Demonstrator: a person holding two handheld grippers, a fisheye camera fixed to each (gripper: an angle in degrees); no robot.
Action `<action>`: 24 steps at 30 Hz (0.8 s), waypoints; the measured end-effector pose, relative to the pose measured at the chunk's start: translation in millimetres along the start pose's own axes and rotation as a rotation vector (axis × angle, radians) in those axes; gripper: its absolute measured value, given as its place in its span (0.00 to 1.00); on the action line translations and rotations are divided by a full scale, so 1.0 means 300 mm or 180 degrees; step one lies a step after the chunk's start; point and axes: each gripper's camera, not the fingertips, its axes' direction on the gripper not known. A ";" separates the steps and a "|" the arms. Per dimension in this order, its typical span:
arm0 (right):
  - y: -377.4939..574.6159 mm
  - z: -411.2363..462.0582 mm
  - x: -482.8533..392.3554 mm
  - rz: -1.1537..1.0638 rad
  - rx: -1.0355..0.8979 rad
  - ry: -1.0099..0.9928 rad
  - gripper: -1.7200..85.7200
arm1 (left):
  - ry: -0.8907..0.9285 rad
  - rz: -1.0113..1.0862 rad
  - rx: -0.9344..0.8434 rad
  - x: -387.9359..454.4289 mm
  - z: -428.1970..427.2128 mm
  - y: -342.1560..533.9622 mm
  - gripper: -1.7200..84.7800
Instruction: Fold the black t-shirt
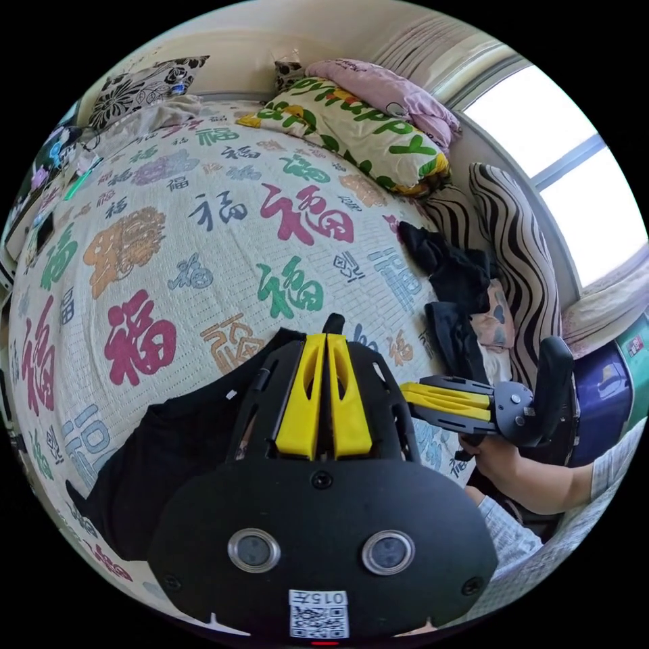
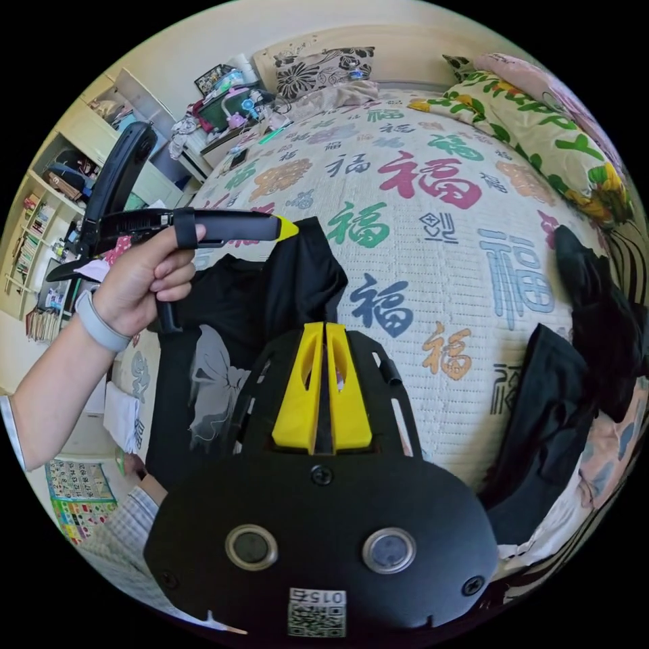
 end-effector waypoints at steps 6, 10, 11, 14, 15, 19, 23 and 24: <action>0.059 -0.093 0.072 0.0155 0.0104 0.0154 0.01 | 0.0110 0.0180 0.0019 0.116 0.038 -0.046 0.01; 0.119 -0.170 0.166 0.0362 0.0203 0.0270 0.01 | 0.0324 0.0259 0.0045 0.204 0.086 -0.089 0.01; 0.141 -0.195 0.205 0.0461 0.0247 0.0296 0.01 | 0.0377 0.0301 0.0031 0.241 0.111 -0.106 0.01; 0.200 -0.246 0.318 0.0768 0.0323 0.0341 0.01 | 0.0464 0.0421 -0.0036 0.338 0.197 -0.148 0.01; 0.213 -0.252 0.341 0.0830 0.0323 0.0350 0.01 | 0.0495 0.0460 -0.0091 0.376 0.240 -0.160 0.01; 0.292 -0.251 0.473 0.1178 0.0229 0.0288 0.01 | 0.0399 0.0605 -0.0307 0.478 0.372 -0.163 0.01; 0.344 -0.211 0.515 0.1270 0.0124 0.0193 0.01 | 0.0138 0.0739 -0.0521 0.550 0.470 -0.117 0.01; 0.349 -0.207 0.517 0.1280 0.0125 0.0179 0.01 | 0.0059 0.0770 -0.0561 0.562 0.482 -0.098 0.02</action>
